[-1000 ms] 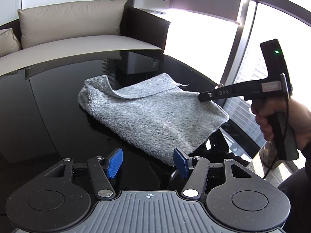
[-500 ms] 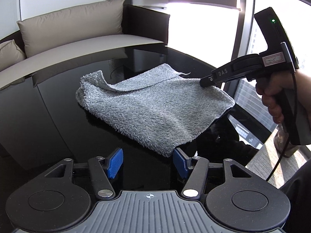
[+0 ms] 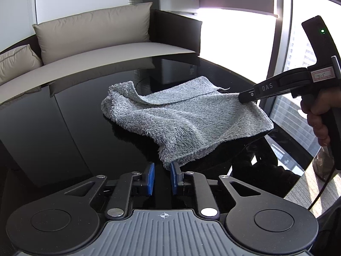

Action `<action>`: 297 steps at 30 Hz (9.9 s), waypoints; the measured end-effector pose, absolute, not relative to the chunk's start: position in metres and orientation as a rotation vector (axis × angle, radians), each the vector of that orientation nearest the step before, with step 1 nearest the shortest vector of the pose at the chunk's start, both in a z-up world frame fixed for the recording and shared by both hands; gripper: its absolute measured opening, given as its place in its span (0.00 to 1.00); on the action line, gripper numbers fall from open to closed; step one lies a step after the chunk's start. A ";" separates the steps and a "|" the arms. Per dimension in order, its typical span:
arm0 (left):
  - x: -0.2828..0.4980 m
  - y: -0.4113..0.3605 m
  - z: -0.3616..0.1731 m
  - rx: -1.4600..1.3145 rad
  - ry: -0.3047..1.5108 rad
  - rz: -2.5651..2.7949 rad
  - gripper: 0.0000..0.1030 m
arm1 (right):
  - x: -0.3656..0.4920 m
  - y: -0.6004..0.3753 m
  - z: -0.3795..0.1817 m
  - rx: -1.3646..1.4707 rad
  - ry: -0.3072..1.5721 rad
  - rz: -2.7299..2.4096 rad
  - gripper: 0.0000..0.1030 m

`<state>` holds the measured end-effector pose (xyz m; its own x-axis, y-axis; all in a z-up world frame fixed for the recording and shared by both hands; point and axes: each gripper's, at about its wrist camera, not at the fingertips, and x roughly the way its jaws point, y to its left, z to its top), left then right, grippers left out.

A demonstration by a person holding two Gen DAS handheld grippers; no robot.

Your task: Fold towel

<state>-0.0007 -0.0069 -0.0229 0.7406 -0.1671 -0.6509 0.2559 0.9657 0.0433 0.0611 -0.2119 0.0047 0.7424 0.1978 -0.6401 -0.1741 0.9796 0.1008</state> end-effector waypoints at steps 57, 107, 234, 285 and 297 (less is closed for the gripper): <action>-0.018 -0.007 -0.001 0.248 0.545 -0.185 0.03 | 0.056 -0.214 0.014 0.092 0.659 0.210 0.03; 0.011 0.043 -0.007 0.018 0.682 -0.190 0.07 | 0.000 -0.115 0.009 -0.317 0.547 0.468 0.41; 0.020 0.036 0.000 -0.042 0.667 -0.296 0.36 | 0.058 -0.217 -0.004 0.145 0.747 0.221 0.38; -0.003 0.035 -0.016 0.142 0.664 0.038 0.06 | 0.012 -0.213 -0.006 0.059 0.720 0.252 0.38; -0.029 0.028 -0.013 0.110 0.680 0.112 0.08 | 0.015 -0.211 -0.009 -0.015 0.704 0.250 0.38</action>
